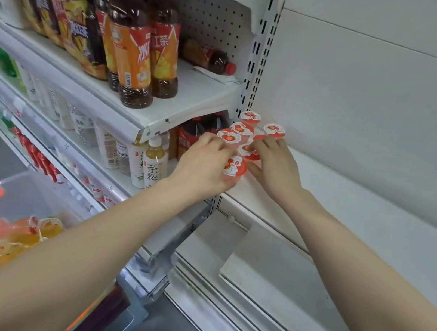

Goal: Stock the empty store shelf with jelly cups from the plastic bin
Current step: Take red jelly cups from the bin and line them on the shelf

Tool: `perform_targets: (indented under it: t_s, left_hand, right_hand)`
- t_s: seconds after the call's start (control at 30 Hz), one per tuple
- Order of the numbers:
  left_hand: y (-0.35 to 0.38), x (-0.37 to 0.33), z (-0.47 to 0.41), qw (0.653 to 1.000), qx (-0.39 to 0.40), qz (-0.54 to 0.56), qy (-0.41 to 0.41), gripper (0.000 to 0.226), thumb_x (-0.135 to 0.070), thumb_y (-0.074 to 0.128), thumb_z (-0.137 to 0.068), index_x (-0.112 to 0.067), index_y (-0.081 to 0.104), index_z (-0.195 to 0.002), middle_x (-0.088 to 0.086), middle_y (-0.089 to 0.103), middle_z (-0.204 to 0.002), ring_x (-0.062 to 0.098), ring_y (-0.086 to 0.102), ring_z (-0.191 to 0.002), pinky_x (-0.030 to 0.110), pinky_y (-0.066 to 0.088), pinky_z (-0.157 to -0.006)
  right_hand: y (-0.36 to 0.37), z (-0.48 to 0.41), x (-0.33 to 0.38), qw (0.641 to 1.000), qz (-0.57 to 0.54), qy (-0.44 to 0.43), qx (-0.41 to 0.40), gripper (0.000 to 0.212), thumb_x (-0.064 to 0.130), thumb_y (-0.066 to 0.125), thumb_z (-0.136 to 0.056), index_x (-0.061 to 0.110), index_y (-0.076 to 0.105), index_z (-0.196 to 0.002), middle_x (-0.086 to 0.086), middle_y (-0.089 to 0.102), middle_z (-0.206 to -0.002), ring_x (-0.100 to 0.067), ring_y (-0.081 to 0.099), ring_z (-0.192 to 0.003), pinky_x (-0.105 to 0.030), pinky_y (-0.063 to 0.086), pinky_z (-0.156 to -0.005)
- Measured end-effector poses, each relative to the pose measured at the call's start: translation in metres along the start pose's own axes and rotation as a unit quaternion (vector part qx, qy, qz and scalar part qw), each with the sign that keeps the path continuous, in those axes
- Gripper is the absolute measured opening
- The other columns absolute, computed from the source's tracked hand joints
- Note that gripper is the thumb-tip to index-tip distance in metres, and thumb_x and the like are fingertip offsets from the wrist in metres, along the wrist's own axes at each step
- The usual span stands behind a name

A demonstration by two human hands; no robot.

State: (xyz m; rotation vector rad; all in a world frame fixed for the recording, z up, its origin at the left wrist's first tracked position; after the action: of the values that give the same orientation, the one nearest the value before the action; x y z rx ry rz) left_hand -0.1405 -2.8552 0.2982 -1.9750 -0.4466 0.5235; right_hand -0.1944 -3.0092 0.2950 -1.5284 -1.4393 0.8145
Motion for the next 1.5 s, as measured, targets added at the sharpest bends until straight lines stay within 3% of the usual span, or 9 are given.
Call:
perform_targets:
  t_s: [0.13, 0.53, 0.63, 0.87, 1.2, 1.33, 1.5]
  left_hand:
    - [0.011, 0.002, -0.007, 0.999, 0.034, -0.026, -0.004, 0.057, -0.048, 0.063, -0.079, -0.019, 0.055, -0.127, 0.001, 0.056, -0.125, 0.024, 0.036, -0.124, 0.034, 0.038, -0.102]
    - [0.016, 0.000, 0.000, 0.999, 0.023, -0.031, -0.014, 0.064, -0.044, 0.067, -0.077, -0.015, 0.054, -0.132, 0.005, 0.052, -0.130, 0.026, 0.038, -0.127, 0.037, 0.040, -0.102]
    - [0.013, 0.000, 0.000, 0.999, 0.029, -0.028, -0.011, 0.066, -0.047, 0.065, -0.080, -0.016, 0.050, -0.137, 0.004, 0.048, -0.134, 0.025, 0.035, -0.129, 0.037, 0.041, -0.102]
    - [-0.014, 0.010, 0.013, 1.000, 0.001, 0.007, 0.018, 0.053, -0.043, 0.057, -0.088, -0.019, 0.052, -0.135, 0.003, 0.050, -0.135, 0.023, 0.037, -0.130, 0.037, 0.038, -0.104]
    - [-0.058, 0.085, 0.105, 0.997, -0.009, 0.014, 0.075, 0.045, -0.036, 0.058, -0.090, -0.013, 0.057, -0.129, 0.007, 0.055, -0.127, 0.026, 0.044, -0.123, 0.040, 0.038, -0.104]
    - [-0.064, 0.140, 0.164, 0.999, -0.004, 0.033, 0.034, 0.044, -0.031, 0.059, -0.091, -0.014, 0.056, -0.132, 0.009, 0.055, -0.127, 0.029, 0.045, -0.123, 0.040, 0.037, -0.103]
    - [-0.048, 0.217, 0.251, 0.997, 0.041, 0.040, -0.057, 0.041, -0.030, 0.060, -0.091, -0.013, 0.059, -0.128, 0.009, 0.057, -0.125, 0.031, 0.048, -0.119, 0.040, 0.038, -0.101]
  right_hand:
    - [-0.002, -0.001, -0.004, 0.999, 0.014, -0.028, 0.015, 0.031, 0.034, 0.068, -0.086, 0.014, 0.064, -0.109, -0.005, 0.062, -0.116, -0.031, 0.050, -0.108, -0.040, 0.043, -0.085]
    - [-0.006, 0.001, -0.009, 0.995, 0.048, -0.071, 0.043, 0.034, 0.032, 0.066, -0.088, 0.014, 0.063, -0.117, -0.006, 0.060, -0.122, -0.031, 0.050, -0.114, -0.041, 0.041, -0.088]
    - [-0.011, 0.003, -0.010, 0.993, 0.076, -0.073, 0.060, 0.040, 0.032, 0.064, -0.088, 0.017, 0.059, -0.125, -0.003, 0.056, -0.132, -0.029, 0.045, -0.122, -0.038, 0.037, -0.092]
    - [-0.036, 0.020, 0.012, 0.988, 0.126, -0.072, 0.043, 0.042, 0.029, 0.063, -0.090, 0.014, 0.058, -0.129, -0.006, 0.055, -0.134, -0.032, 0.048, -0.122, -0.042, 0.038, -0.093]
    - [-0.043, 0.068, 0.115, 0.986, 0.144, -0.071, -0.043, 0.036, 0.029, 0.059, -0.092, 0.011, 0.061, -0.124, -0.010, 0.061, -0.118, -0.036, 0.054, -0.113, -0.046, 0.043, -0.087]
    - [-0.014, 0.088, 0.175, 0.988, 0.117, -0.073, -0.064, 0.037, 0.031, 0.052, -0.092, 0.008, 0.062, -0.119, -0.012, 0.061, -0.114, -0.036, 0.055, -0.106, -0.045, 0.043, -0.082]
    - [0.054, 0.110, 0.250, 0.994, 0.056, -0.093, 0.001, 0.035, 0.030, 0.057, -0.093, 0.008, 0.063, -0.120, -0.012, 0.062, -0.113, -0.034, 0.056, -0.105, -0.044, 0.045, -0.086]
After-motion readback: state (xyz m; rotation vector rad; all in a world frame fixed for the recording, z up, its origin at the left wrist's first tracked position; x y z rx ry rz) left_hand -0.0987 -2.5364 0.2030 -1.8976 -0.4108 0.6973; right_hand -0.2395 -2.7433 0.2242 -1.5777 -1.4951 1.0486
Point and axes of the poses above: each hand's wrist, its own z-axis away from the middle knuckle, its own y-axis out of the palm, x = y × z, the point moved 4 cm from there along -z, towards the middle knuckle
